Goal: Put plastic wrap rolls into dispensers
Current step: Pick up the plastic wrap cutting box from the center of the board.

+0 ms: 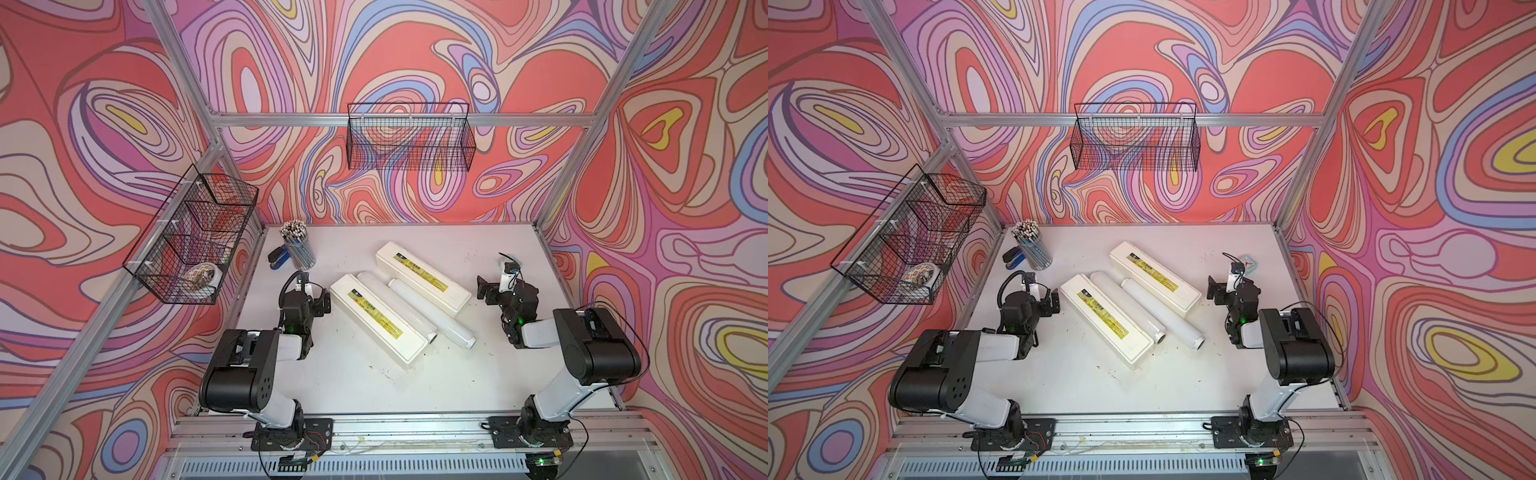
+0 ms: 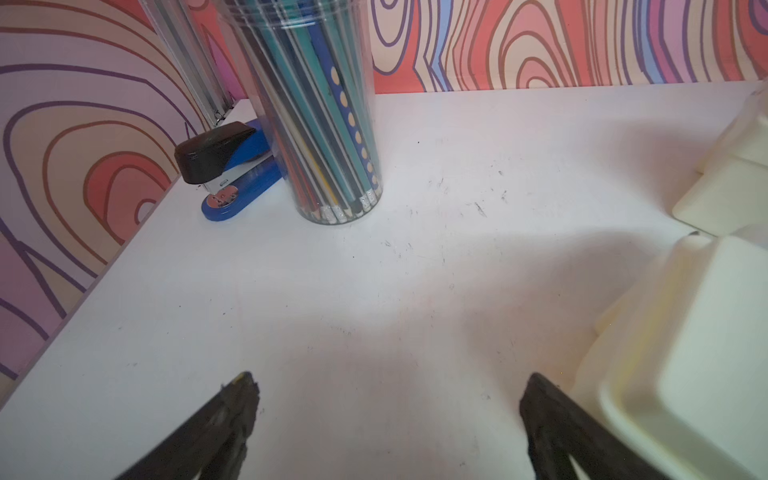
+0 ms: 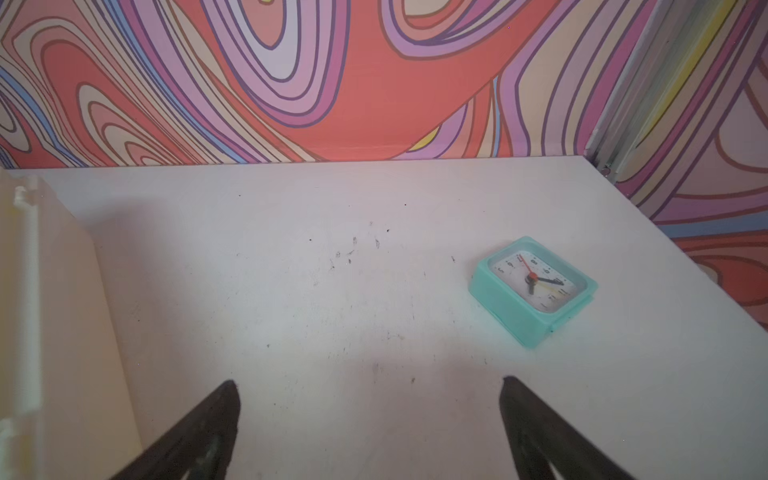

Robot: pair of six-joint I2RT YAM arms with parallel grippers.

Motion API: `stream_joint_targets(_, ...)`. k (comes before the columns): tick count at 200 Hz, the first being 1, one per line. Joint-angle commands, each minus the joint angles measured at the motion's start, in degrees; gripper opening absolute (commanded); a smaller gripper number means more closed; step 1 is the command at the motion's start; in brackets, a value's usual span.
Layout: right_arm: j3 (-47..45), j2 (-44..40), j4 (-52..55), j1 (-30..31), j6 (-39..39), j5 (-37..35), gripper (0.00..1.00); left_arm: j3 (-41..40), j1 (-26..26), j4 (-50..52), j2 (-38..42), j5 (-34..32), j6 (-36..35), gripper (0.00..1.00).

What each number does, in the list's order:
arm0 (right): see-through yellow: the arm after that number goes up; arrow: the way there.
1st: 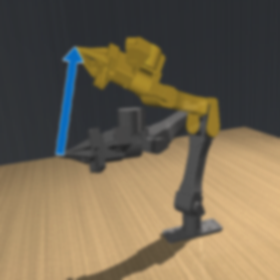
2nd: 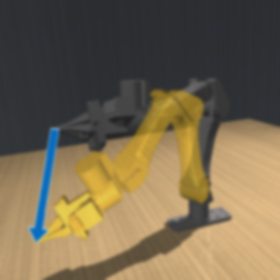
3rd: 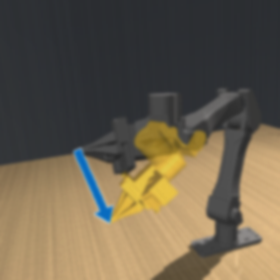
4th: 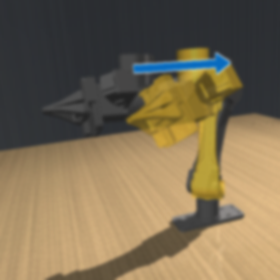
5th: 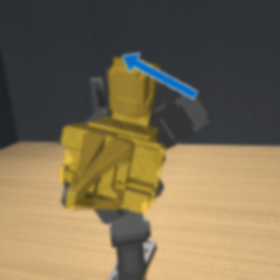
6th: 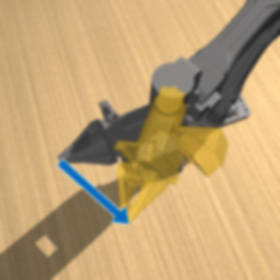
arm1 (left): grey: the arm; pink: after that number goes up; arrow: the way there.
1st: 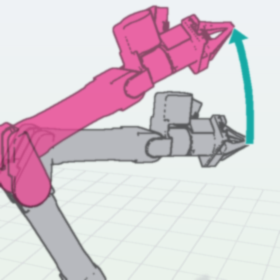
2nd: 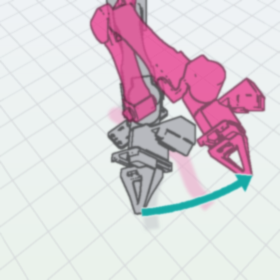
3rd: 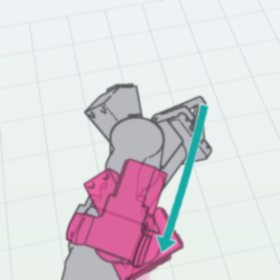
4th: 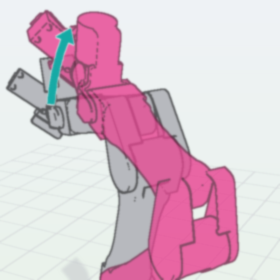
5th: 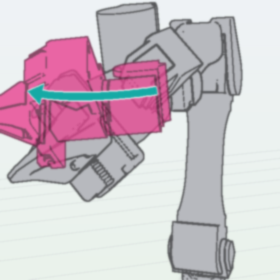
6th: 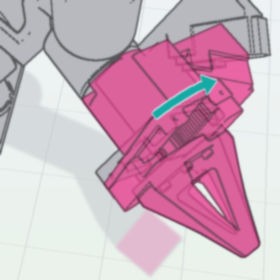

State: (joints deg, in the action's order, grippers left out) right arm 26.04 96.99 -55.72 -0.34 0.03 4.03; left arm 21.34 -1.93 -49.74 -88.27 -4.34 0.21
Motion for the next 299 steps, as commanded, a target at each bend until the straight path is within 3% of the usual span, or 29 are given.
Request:
stream_joint_targets(1, 0.4, 0.8, 0.2, -0.2, -0.1, -0.3, 0.98, 0.5, 0.4, -0.6, 0.0, 1.0, -0.1, 1.0)
stream_joint_targets(146, -0.8, -0.9, -1.2, -0.2, -1.2, 1.2, 0.98, 0.5, 0.9, 0.0, 1.2, 2.0, -0.1, 1.0)
stream_joint_targets(161, 1.4, -6.5, 7.0, -0.3, -1.2, 1.5, 0.98, 2.0, 1.2, 6.6, 6.1, 0.7, 1.1, 1.0)
stream_joint_targets(184, 13.9, -13.5, 32.6, 0.4, 0.9, 6.1, 0.98, 9.8, 1.9, 24.4, 14.5, -0.8, 2.6, 1.0)
stream_joint_targets(204, 24.4, -13.3, 47.7, 6.6, 3.6, 6.2, 0.98, 18.6, 2.8, 41.9, 19.1, 1.7, 5.6, 1.0)
stream_joint_targets(231, 35.8, -7.2, 58.4, 18.7, 5.2, 2.8, 0.98, 24.8, 3.8, 53.6, 21.2, 6.2, 10.1, 1.0)
stream_joint_targets(267, 51.7, 5.7, 65.3, 31.4, 7.7, 0.6, 0.98, 28.9, 4.8, 61.3, 20.3, 13.3, 15.5, 1.0)
stream_joint_targets(299, 64.2, 17.4, 71.4, 38.7, 7.9, -0.2, 0.98, 29.1, 5.2, 62.7, 21.0, 13.5, 16.9, 1.0)
